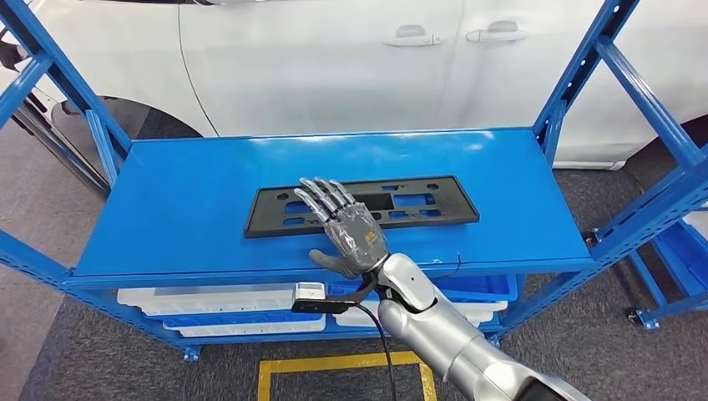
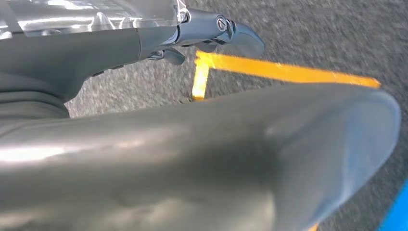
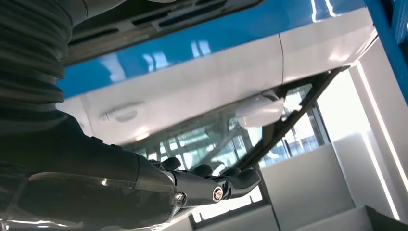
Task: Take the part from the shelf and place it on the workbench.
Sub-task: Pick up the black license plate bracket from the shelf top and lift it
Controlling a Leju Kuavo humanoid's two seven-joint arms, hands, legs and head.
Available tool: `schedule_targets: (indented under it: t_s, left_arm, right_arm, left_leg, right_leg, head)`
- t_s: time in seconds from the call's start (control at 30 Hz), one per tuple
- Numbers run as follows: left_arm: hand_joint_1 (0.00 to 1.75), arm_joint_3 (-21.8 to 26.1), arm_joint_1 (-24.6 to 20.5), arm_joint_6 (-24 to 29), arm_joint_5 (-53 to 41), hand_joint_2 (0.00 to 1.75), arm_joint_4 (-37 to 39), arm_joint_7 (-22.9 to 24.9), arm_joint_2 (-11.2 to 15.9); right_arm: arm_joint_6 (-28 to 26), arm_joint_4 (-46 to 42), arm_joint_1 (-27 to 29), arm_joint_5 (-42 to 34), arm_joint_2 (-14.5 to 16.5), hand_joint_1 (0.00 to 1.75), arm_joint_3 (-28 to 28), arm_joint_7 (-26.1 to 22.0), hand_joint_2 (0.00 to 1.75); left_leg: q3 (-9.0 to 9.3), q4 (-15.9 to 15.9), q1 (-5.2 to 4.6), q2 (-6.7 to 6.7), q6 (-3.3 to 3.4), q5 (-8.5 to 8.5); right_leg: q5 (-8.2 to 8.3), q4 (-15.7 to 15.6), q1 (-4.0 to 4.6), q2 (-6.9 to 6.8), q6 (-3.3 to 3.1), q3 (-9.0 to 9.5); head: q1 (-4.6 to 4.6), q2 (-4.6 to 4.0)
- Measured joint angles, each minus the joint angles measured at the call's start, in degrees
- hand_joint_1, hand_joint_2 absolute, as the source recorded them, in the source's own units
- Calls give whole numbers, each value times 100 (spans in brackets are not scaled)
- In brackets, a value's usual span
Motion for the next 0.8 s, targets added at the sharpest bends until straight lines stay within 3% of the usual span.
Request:
schedule_targets:
  t_s: [0.1, 0.13, 0.17, 0.23, 0.3, 0.33, 0.47, 0.5, 0.57, 0.63, 0.67, 0.7, 0.73, 0.8]
  left_arm:
    - [0, -3, 3, 7, -20, 0, 2, 1, -3]
    - [0, -5, 7, 19, -31, 0, 2, 7, -4]
    - [0, -7, 11, 33, -38, 0, 2, 14, -3]
    - [0, -10, 11, 61, -48, 0, 1, 27, 1]
    - [0, -14, -1, 72, -68, 0, 1, 35, 6]
    - [0, -19, -5, 74, -82, 0, 2, 38, 7]
    - [0, -45, 4, 74, -112, 0, 2, 41, -2]
    - [0, -57, -2, 74, -119, 0, 2, 41, -5]
    - [0, -82, -15, 76, -134, 0, 2, 45, -4]
    - [0, -93, -15, 82, -150, 0, 2, 47, -2]
    - [0, -97, -12, 85, -157, 0, 2, 47, -2]
    - [0, -103, -9, 86, -163, 0, 2, 47, -2]
    - [0, -108, -9, 87, -167, 0, 3, 46, -4]
    - [0, -115, -12, 87, -173, 0, 3, 42, -10]
  right_arm:
    - [-176, 293, -32, 305, 128, 0, 263, 102, 175]
    - [-203, 394, -31, 365, 161, 0, 342, 116, 175]
    - [-227, 491, -32, 408, 197, 0, 411, 126, 175]
    - [-273, 654, -47, 452, 275, 0, 516, 136, 175]
    - [-314, 796, -89, 473, 354, 0, 598, 152, 175]
    - [-333, 865, -110, 486, 383, 0, 632, 169, 175]
    - [-405, 1072, -180, 518, 465, 0, 715, 244, 175]
    - [-422, 1113, -201, 521, 475, 0, 732, 264, 175]
    - [-447, 1199, -223, 520, 483, 0, 765, 299, 175]
    - [-470, 1299, -219, 516, 483, 0, 792, 323, 175]
    - [-484, 1343, -219, 514, 485, 0, 798, 334, 175]
    - [-498, 1379, -227, 516, 490, 0, 803, 352, 175]
    - [-508, 1408, -245, 525, 501, 0, 805, 384, 175]
    - [-517, 1457, -301, 572, 536, 0, 805, 481, 175]
  left_leg:
    - [-622, 1031, 14, 1, -64, -407]
    - [-754, 1163, 15, 1, -72, -411]
    - [-784, 1088, 16, 2, -75, -296]
    - [-547, 372, 15, 5, -49, 208]
    - [-285, -302, -4, 8, 9, 494]
    - [-232, -444, -14, 8, 46, 534]
    - [-200, -505, 14, 8, 165, 576]
    - [-190, -522, 30, 13, 189, 583]
    - [-185, -525, 31, 18, 215, 575]
    - [-182, -520, 28, 15, 222, 563]
    - [-175, -517, 28, 11, 221, 555]
    - [-164, -513, 28, 6, 214, 545]
    - [-149, -509, 27, 1, 202, 533]
    - [-132, -495, 11, -2, 160, 505]
  right_leg:
    - [-62, -1, 9, -1, -48, 67]
    - [-83, 2, 12, 2, -50, 88]
    - [-106, 8, 13, 8, -46, 115]
    - [-162, 21, 13, 17, -25, 185]
    - [-212, 47, 30, 22, 17, 217]
    - [-230, 57, 39, 23, 44, 213]
    - [-350, 173, 51, 17, 162, 167]
    - [-478, 381, 43, 14, 193, 73]
    - [-844, 1140, 9, 4, 243, -305]
    - [-1007, 1763, -15, 1, 267, -655]
    - [-916, 1756, -19, 1, 265, -680]
    - [-726, 1506, -21, 1, 252, -584]
    - [-484, 1066, -18, 0, 227, -385]
    - [-186, 306, 9, -2, 176, -35]
  head:
    - [-15, -1]
    - [-15, -1]
    - [-16, -1]
    - [-16, -1]
    - [-15, -1]
    - [-15, -1]
    - [-5, -1]
    - [8, -1]
    - [33, -1]
    - [36, -1]
    - [37, -1]
    - [37, -1]
    - [38, -1]
    - [35, -1]
